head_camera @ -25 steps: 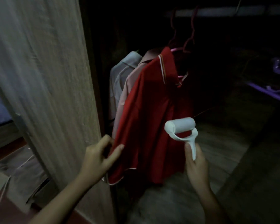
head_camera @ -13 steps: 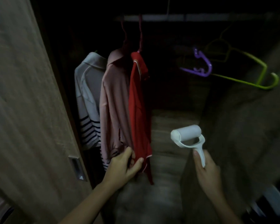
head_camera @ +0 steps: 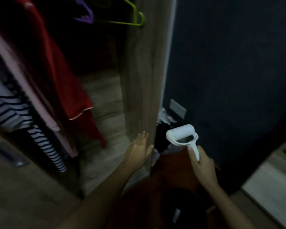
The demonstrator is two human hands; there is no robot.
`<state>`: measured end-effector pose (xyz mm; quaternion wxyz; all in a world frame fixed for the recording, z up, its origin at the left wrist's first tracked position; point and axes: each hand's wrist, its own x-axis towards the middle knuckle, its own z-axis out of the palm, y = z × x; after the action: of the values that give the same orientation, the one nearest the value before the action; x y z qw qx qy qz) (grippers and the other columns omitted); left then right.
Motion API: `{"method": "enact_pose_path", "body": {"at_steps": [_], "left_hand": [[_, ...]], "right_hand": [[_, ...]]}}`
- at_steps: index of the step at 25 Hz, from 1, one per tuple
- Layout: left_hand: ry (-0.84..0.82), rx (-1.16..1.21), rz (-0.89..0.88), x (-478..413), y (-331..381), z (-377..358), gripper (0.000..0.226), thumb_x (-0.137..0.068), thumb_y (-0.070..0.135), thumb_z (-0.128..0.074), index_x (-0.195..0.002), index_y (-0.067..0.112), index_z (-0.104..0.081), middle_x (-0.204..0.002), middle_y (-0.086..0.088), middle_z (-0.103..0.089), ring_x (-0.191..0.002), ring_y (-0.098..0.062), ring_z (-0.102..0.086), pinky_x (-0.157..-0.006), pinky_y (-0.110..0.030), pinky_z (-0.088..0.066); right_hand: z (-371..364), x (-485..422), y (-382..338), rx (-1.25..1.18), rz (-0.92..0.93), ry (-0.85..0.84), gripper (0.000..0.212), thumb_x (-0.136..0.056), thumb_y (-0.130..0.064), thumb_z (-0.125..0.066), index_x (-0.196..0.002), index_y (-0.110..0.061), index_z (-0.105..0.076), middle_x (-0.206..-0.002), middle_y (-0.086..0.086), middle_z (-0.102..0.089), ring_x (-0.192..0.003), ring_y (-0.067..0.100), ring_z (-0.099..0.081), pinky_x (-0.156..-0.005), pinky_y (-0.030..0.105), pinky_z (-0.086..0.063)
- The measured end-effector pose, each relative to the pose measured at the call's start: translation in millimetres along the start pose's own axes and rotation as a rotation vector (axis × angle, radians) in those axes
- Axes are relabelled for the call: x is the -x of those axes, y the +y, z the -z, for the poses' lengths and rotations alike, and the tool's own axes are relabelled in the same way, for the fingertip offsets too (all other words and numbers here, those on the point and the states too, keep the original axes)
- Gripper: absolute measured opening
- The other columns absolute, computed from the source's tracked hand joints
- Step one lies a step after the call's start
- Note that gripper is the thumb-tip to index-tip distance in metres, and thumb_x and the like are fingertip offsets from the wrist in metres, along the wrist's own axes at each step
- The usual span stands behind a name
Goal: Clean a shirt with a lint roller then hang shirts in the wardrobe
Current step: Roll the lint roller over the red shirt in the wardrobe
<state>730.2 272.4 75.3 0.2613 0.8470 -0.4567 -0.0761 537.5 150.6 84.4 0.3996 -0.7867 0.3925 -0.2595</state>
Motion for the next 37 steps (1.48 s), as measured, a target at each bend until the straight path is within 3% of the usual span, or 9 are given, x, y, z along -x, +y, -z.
{"method": "enact_pose_path", "body": {"at_steps": [7, 13, 16, 20, 22, 27, 29, 33, 37], "left_hand": [[-0.223, -0.054, -0.248, -2.2, 138.2, -111.6, 0.062, -0.098, 0.039, -0.035, -0.148, 0.01, -0.015, -0.158, -0.008, -0.011, -0.146, -0.022, -0.008, -0.117, -0.036, -0.008], [-0.366, -0.119, -0.405, -3.8, 271.6, -212.1, 0.062, -0.097, 0.042, -0.032, -0.149, 0.012, -0.014, -0.159, -0.006, -0.01, -0.146, -0.021, -0.009, -0.117, -0.036, -0.009], [-0.442, -0.147, -0.441, -1.4, 336.6, -269.0, 0.076, -0.087, 0.056, -0.012, -0.148, 0.01, -0.019, -0.158, -0.009, -0.016, -0.145, -0.024, -0.015, -0.115, -0.037, -0.016], [-0.49, -0.183, -0.502, 1.7, 402.8, -341.3, 0.063, -0.098, 0.041, -0.017, -0.132, -0.002, -0.048, -0.14, -0.023, -0.044, -0.127, -0.039, -0.048, -0.099, -0.049, -0.042], [-0.564, -0.126, -0.444, 4.2, 434.3, -370.0, 0.062, -0.097, 0.042, -0.023, -0.14, 0.0, -0.037, -0.148, -0.022, -0.034, -0.137, -0.037, -0.034, -0.108, -0.047, -0.033], [-0.578, -0.139, -0.365, 1.7, 466.7, -424.6, 0.066, -0.094, 0.046, -0.023, -0.148, 0.008, -0.017, -0.158, -0.014, -0.011, -0.146, -0.03, -0.012, -0.114, -0.042, -0.019], [-0.575, -0.226, -0.349, -6.1, 468.7, -443.3, 0.061, -0.098, 0.039, -0.029, -0.149, 0.013, -0.008, -0.159, -0.009, -0.003, -0.147, -0.025, -0.005, -0.115, -0.04, -0.017], [-0.598, -0.309, -0.329, -12.6, 467.8, -461.8, 0.063, -0.098, 0.042, -0.029, -0.15, 0.014, -0.006, -0.159, -0.009, -0.004, -0.146, -0.026, -0.004, -0.114, -0.043, -0.02], [-0.601, -0.328, -0.335, -10.6, 465.6, -465.5, 0.062, -0.099, 0.042, -0.024, -0.15, 0.014, -0.004, -0.159, -0.008, -0.002, -0.147, -0.026, -0.002, -0.114, -0.044, -0.019]], "right_hand": [[133.3, 67.3, 114.0, 0.189, -0.254, 0.205, 0.028, -0.093, -0.048, -0.039, -0.094, -0.024, -0.054, -0.076, 0.002, -0.065, -0.07, 0.018, -0.06, -0.057, 0.031, -0.04], [244.7, 110.1, 214.9, 0.283, -0.355, 0.364, 0.059, -0.08, -0.072, -0.026, -0.1, -0.024, -0.055, -0.074, 0.003, -0.066, -0.067, 0.021, -0.061, -0.056, 0.033, -0.042], [307.0, 119.2, 273.1, 0.345, -0.414, 0.347, 0.06, -0.079, -0.076, -0.024, -0.099, -0.027, -0.052, -0.075, 0.003, -0.067, -0.07, 0.023, -0.063, -0.06, 0.036, -0.049], [376.4, 119.1, 337.9, 0.433, -0.47, 0.229, 0.066, -0.074, -0.082, -0.017, -0.104, -0.032, -0.049, -0.081, 0.002, -0.067, -0.075, 0.023, -0.063, -0.063, 0.035, -0.048], [402.1, 116.6, 368.5, 0.453, -0.477, 0.182, 0.063, -0.077, -0.077, -0.021, -0.108, -0.032, -0.051, -0.09, 0.003, -0.069, -0.081, 0.025, -0.064, -0.067, 0.036, -0.049], [428.8, 102.6, 414.7, 0.385, -0.452, 0.089, 0.056, -0.087, -0.06, -0.037, -0.128, -0.023, -0.044, -0.122, 0.005, -0.063, -0.106, 0.026, -0.062, -0.085, 0.038, -0.049], [432.7, 93.6, 427.4, 0.419, -0.452, 0.056, 0.062, -0.082, -0.065, -0.032, -0.125, -0.021, -0.043, -0.113, 0.01, -0.066, -0.096, 0.028, -0.065, -0.078, 0.037, -0.051], [427.2, 87.9, 444.0, 0.58, -0.307, 0.123, 0.032, -0.091, -0.045, -0.048, -0.109, -0.019, -0.049, -0.1, 0.009, -0.064, -0.081, 0.023, -0.063, -0.068, 0.034, -0.048], [426.1, 89.9, 450.9, 0.613, -0.284, 0.134, 0.041, -0.087, -0.055, -0.034, -0.104, -0.022, -0.051, -0.096, 0.004, -0.061, -0.08, 0.018, -0.058, -0.068, 0.03, -0.043]]}}
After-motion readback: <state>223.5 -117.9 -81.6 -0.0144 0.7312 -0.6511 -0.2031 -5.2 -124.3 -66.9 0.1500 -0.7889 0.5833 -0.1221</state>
